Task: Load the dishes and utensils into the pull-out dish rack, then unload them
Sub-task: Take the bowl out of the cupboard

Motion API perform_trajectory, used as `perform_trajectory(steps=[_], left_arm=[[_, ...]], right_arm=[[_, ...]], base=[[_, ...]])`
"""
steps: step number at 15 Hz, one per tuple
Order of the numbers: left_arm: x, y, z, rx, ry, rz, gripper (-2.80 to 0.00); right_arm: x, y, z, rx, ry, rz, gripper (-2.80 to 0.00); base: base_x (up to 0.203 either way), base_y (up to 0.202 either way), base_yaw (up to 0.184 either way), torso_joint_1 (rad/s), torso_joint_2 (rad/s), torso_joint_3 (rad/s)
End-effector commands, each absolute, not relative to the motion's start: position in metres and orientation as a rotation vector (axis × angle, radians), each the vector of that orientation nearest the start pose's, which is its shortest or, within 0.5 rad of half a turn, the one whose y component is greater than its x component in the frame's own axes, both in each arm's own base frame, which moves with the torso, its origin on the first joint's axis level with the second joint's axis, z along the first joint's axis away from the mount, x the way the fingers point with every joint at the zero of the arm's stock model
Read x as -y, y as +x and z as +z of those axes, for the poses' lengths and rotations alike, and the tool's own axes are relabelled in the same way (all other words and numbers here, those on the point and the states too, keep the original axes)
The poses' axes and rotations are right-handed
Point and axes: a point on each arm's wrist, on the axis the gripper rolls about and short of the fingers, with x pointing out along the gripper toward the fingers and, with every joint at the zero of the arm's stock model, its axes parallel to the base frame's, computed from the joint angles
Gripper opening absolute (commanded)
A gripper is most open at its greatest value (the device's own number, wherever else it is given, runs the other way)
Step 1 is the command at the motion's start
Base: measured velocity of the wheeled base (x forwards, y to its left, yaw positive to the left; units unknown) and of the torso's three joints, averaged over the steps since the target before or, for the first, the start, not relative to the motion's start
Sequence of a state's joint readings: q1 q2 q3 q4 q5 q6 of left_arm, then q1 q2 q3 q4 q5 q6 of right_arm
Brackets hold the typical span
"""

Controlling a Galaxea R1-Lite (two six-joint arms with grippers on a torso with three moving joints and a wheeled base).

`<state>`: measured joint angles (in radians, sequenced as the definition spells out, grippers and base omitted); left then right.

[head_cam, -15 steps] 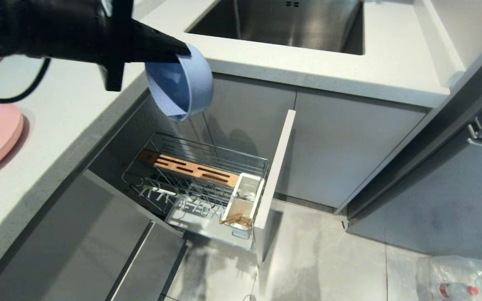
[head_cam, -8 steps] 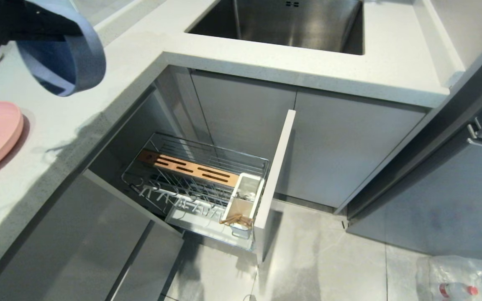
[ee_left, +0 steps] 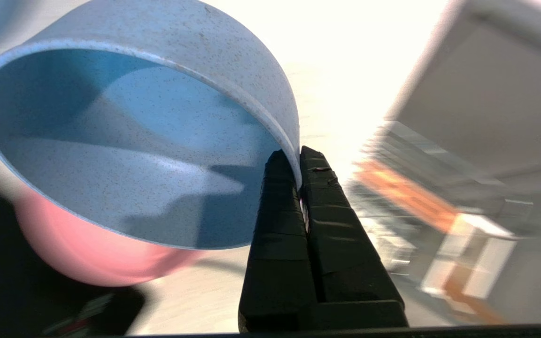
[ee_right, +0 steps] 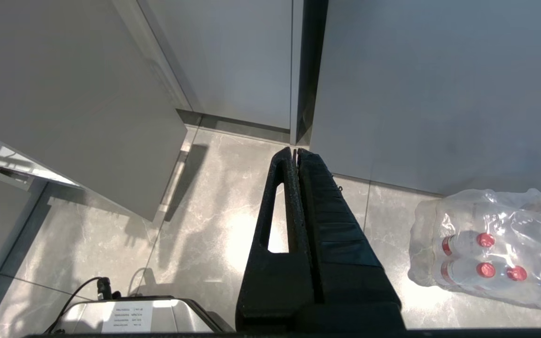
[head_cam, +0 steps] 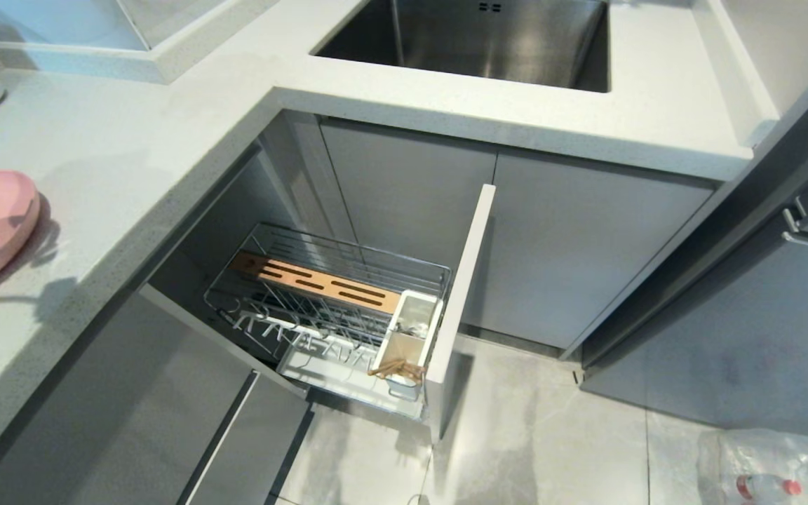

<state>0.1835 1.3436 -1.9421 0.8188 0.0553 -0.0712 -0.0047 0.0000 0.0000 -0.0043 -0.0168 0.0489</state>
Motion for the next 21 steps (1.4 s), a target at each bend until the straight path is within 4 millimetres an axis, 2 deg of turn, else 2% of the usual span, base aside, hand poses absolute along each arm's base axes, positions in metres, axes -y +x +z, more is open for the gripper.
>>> perform_trajectory(steps=[1,6,10,13,15,21], left_arm=[[-0.039,0.132,0.428,-0.239,-0.06,0.34,-2.8],[-0.082,0.144,0.412,-0.417,0.037,0.513,-2.8],[-0.112,0.169,0.394,-0.534,0.074,0.485,-2.8],[-0.111,0.188,0.375,-0.66,0.044,0.403,-2.8],[-0.106,0.193,0.367,-0.731,0.027,0.357,-2.8],[-0.106,0.197,0.367,-0.716,0.032,0.353,-2.8]], right_arm=[[0.0,-0.023,0.076,0.004,0.049,-0.021,-2.8],[0.0,-0.023,0.076,0.004,0.049,-0.021,-2.8],[0.0,-0.023,0.076,0.004,0.049,-0.021,-2.8],[0.0,-0.023,0.076,0.004,0.049,-0.021,-2.8],[0.0,-0.023,0.076,0.004,0.049,-0.021,-2.8],[0.0,-0.023,0.076,0.004,0.049,-0.021,-2.8]], base=[[0.0,0.0,0.0,0.0,0.0,0.0],[0.0,0.0,0.0,0.0,0.0,0.0],[0.0,0.0,0.0,0.0,0.0,0.0],[0.0,0.0,0.0,0.0,0.0,0.0],[0.0,0.0,0.0,0.0,0.0,0.0],[0.0,0.0,0.0,0.0,0.0,0.0]])
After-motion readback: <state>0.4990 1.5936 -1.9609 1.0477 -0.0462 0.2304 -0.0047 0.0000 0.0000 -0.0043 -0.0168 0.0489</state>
